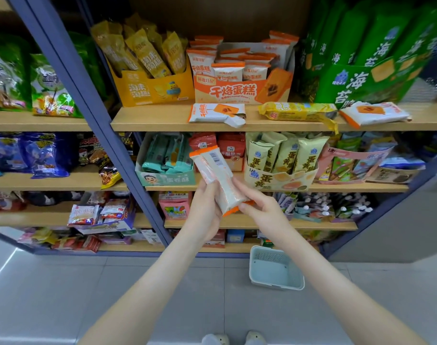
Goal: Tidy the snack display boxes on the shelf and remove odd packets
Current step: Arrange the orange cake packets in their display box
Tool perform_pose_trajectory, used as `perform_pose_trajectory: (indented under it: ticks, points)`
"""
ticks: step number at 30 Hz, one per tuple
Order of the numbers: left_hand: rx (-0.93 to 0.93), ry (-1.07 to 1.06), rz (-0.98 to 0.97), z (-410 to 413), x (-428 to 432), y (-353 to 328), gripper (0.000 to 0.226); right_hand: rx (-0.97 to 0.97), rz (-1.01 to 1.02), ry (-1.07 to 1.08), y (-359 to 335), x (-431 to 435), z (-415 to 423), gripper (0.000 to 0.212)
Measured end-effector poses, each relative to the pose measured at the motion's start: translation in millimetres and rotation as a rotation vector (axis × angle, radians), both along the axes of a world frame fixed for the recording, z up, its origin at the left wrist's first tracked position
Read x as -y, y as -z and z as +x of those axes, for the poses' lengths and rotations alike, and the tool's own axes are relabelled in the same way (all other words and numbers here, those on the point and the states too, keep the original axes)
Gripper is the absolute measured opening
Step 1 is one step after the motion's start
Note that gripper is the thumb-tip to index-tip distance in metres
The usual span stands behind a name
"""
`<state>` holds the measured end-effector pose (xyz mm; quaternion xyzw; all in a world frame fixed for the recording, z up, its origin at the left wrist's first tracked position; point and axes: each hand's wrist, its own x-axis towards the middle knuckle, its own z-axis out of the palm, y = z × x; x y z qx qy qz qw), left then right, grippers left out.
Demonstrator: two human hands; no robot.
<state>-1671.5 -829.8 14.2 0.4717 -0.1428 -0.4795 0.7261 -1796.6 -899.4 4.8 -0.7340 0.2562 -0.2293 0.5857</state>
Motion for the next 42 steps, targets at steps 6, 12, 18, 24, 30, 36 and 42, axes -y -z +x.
perform_pose_trajectory:
  ticks: [6, 12, 18, 24, 30, 36, 42]
  points:
    - [0.673, 0.308, 0.222, 4, -16, -1, 0.055, -0.062, 0.039, 0.030, -8, 6, 2, 0.063]
    - [0.799, 0.352, 0.279, 12, -22, -9, 0.051, 0.000, 0.158, 0.008, -16, 4, 9, 0.042]
    - [0.751, 0.461, 0.300, 28, -29, -18, 0.032, -0.018, 0.228, 0.029, -21, 4, 17, 0.028]
    - [0.736, 0.566, 0.198, 44, -40, -33, 0.045, 0.022, 0.214, 0.060, -36, 0, 27, 0.028]
    - [1.133, 0.330, 0.216, 48, -18, -49, 0.057, 0.062, 0.185, -0.016, -69, 2, 35, 0.031]
    - [1.659, 0.078, 0.127, 45, 35, -74, 0.079, 0.195, -0.232, 0.302, -107, 44, 27, 0.029]
    - [1.805, -0.048, -0.168, 73, 106, -98, 0.050, 0.523, -0.461, 0.429, -147, 117, 8, 0.027]
